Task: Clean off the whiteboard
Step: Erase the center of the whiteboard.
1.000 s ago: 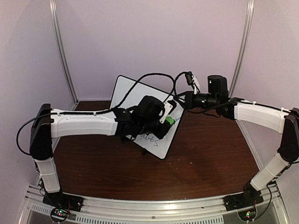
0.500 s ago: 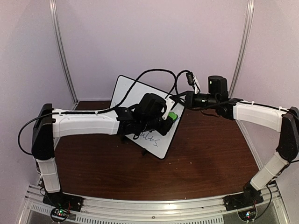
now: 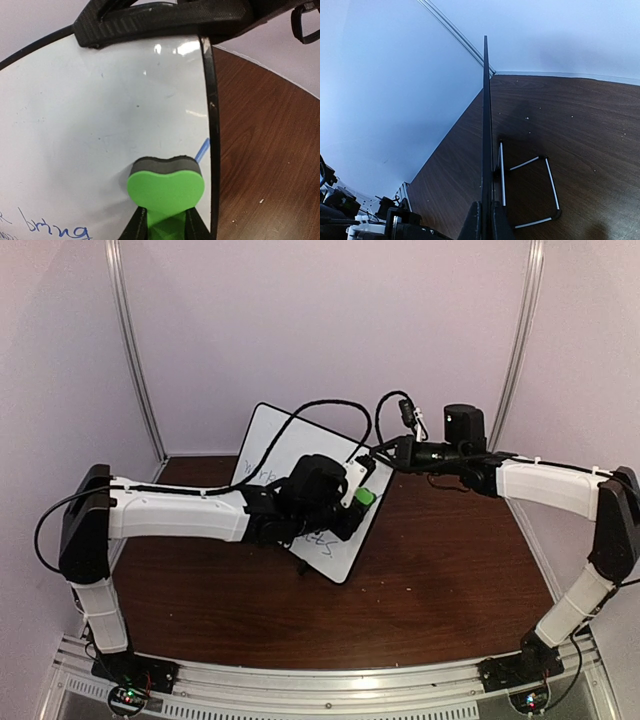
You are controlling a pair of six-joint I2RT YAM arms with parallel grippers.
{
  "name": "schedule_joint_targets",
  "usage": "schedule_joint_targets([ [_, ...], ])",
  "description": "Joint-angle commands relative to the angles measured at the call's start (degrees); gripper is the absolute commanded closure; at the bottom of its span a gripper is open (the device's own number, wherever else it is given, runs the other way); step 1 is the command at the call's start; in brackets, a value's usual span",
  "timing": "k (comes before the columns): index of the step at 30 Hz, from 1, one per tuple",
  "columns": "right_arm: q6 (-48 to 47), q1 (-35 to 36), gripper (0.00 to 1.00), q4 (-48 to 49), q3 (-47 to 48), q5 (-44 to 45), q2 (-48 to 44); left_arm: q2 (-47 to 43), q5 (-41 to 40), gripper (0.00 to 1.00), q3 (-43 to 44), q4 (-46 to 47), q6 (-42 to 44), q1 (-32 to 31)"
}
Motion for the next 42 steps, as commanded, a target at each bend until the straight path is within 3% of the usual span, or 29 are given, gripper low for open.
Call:
schedule_joint_targets([
  [1, 4.55, 1.91, 1.00, 1.81, 0.60, -6.44, -0.29, -0.52, -0.10, 0.83, -2.88, -1.90, -0.33, -0.97],
  [7, 4.69, 1.92, 1.00, 2.41, 0.14, -5.98, -0.55, -0.17, -1.68, 0.83, -0.29, -1.22, -0.06, -1.08],
  [18, 2.62, 1.91, 1.00, 1.16, -0.66, -5.81, -1.35, 7.63, -8.31, 0.83, 15.30, -3.55, 3.97, -1.03],
  [24, 2.37, 1.92, 1.00, 0.92, -0.20, -5.79, -1.21, 5.30, -9.79, 0.84, 9.58, -6.67, 1.54, -1.08],
  [28, 2.51, 1.91, 1.00, 1.25, -0.07, -5.79, -0.80, 0.97, -6.44, 0.84, 1.68, -6.72, -0.66, -1.21],
  [36, 1.90, 1.92, 1.00, 0.72, 0.23, -5.37, -0.35, -2.28, -4.36, 0.84, -6.08, -7.27, -0.83, -3.49],
  [42, 2.23, 1.92, 1.00, 0.88, 0.59, -5.37, 0.14, -1.62, -5.30, 0.83, -3.43, -3.86, 0.59, -3.64],
])
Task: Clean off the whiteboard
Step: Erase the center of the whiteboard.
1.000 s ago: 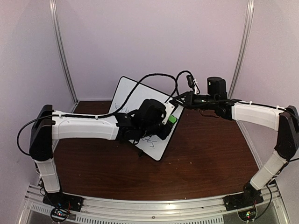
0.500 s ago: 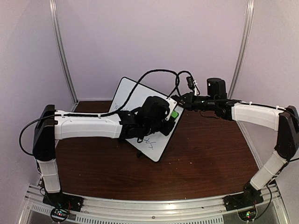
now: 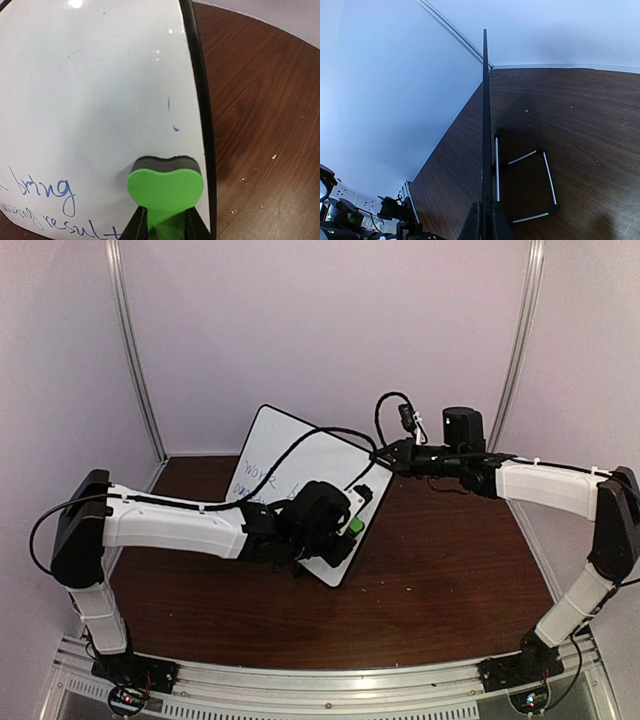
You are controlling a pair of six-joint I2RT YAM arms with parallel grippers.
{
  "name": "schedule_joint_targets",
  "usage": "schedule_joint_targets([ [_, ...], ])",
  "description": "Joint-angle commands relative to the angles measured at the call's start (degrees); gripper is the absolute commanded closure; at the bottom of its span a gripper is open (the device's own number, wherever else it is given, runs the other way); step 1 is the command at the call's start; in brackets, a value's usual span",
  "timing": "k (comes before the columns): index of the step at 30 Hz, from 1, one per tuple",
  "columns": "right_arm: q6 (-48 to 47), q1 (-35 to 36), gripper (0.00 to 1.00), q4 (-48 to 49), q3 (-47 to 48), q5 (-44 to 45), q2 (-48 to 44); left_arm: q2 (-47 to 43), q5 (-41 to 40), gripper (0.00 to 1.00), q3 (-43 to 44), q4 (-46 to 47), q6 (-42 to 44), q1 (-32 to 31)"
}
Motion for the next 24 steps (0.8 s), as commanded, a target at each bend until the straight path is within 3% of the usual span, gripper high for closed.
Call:
schedule_joint_targets([
  [1, 0.15, 1.95, 1.00, 1.89, 1.29, -5.26, -0.03, 1.10, -0.54, 0.83, 4.04, 2.20, 1.26, -0.12],
  [11, -0.09, 1.96, 1.00, 1.86, 0.56, -5.17, -0.61, 5.58, -5.92, 0.83, 12.27, 4.24, 4.49, 0.87],
  [20, -0.37, 1.96, 1.00, 1.99, 0.22, -5.22, -0.87, 0.21, -4.81, 0.83, 0.94, 3.29, -0.44, 2.56],
  [24, -0.61, 1.96, 1.00, 2.22, 0.07, -5.28, -0.81, -3.19, -1.98, 0.83, -4.94, 2.90, -5.13, 7.20],
])
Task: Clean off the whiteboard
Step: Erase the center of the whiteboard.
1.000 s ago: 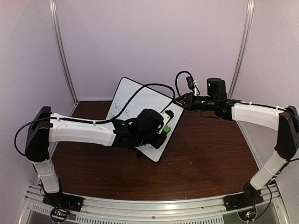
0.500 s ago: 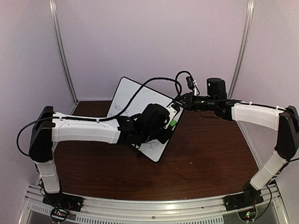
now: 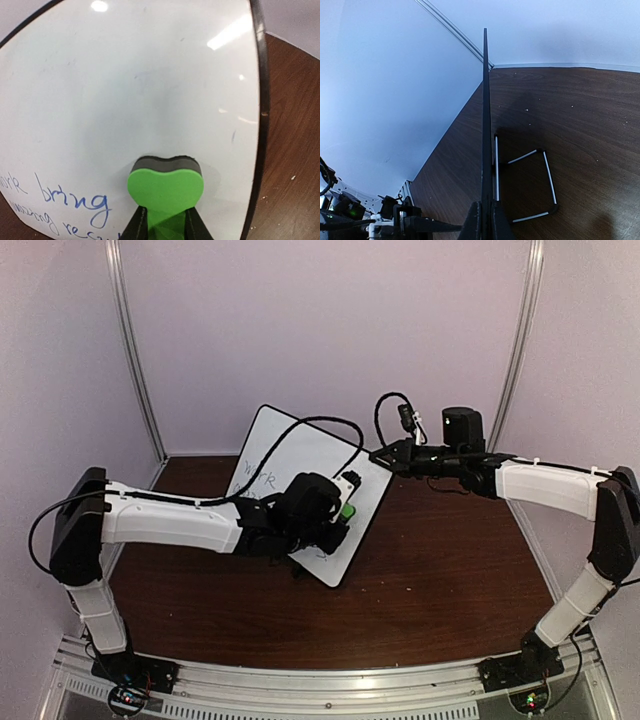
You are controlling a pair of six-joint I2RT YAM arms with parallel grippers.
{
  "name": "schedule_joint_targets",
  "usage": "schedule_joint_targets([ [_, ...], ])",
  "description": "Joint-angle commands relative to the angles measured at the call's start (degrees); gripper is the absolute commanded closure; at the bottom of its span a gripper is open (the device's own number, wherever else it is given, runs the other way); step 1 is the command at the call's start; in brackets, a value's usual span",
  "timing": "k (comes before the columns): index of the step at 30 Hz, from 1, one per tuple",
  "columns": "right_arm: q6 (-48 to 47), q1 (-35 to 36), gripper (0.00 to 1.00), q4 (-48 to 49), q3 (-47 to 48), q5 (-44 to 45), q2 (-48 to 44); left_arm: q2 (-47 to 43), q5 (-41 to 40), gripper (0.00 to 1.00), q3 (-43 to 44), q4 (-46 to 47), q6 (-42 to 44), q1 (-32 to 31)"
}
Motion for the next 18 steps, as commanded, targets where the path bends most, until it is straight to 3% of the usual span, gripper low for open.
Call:
schedule_joint_targets([
  [1, -0.66, 1.85, 1.00, 2.27, 0.03, -5.41, -0.78, -3.73, 2.07, 0.84, -5.58, -0.86, -4.95, 6.82],
  [9, -3.13, 1.85, 1.00, 0.41, -0.62, -5.43, -1.96, -8.62, 2.64, 0.84, -7.15, 2.13, -0.61, 16.54],
  [14, -3.41, 1.85, 1.00, 0.15, -0.77, -5.28, -1.87, -9.13, 9.62, 0.83, -6.94, 7.00, 2.36, 15.86],
  [18, -3.50, 1.85, 1.00, -0.05, -0.68, -4.91, -1.78, -7.43, 11.66, 0.84, -4.93, 7.44, 4.32, 11.74],
])
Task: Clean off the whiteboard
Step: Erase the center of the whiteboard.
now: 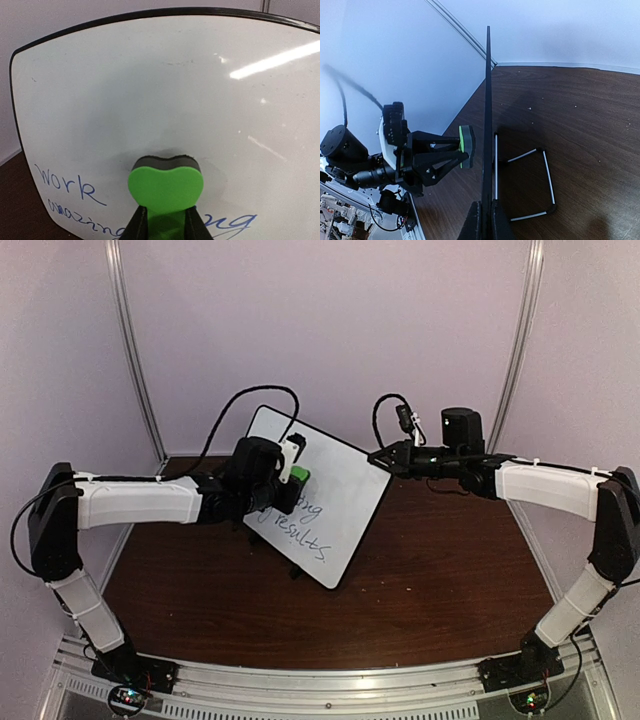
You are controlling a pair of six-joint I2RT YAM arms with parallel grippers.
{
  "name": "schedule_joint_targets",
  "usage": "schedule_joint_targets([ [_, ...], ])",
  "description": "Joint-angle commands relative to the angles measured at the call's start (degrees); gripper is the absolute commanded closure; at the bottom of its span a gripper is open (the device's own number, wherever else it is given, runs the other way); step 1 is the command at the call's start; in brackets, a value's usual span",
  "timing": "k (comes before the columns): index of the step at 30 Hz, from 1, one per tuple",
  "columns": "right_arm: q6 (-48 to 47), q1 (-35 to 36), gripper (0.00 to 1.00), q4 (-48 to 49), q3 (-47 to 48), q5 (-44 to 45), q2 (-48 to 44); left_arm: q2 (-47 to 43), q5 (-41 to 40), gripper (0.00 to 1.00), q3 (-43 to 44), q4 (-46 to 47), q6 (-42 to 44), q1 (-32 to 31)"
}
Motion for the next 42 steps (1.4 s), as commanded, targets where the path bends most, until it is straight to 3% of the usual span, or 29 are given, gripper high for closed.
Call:
schedule_joint_targets([
  [1, -1.89, 1.48, 1.00, 0.02, -0.40, -4.15, -1.58, 1.33, 5.63, 0.84, 2.72, 3.71, 3.79, -5.31],
  [8, -1.90, 1.48, 1.00, -0.01, -0.30, -3.88, -1.08, 5.54, 8.00, 0.84, 9.95, -0.84, 5.47, -11.75],
  [19, -2.07, 1.48, 1.00, -0.62, 0.27, -3.80, -1.03, 13.33, 7.44, 0.84, 21.16, -14.13, 3.59, -13.18],
  [27, -2.40, 1.48, 1.00, -1.23, 0.75, -3.75, -1.11, 12.29, 3.15, 0.84, 19.63, -21.99, -0.07, -15.26],
  [42, -2.84, 1.48, 1.00, -2.04, 1.37, -3.70, -1.36, 10.16, 0.63, 0.84, 13.01, -22.73, -2.55, -16.13],
])
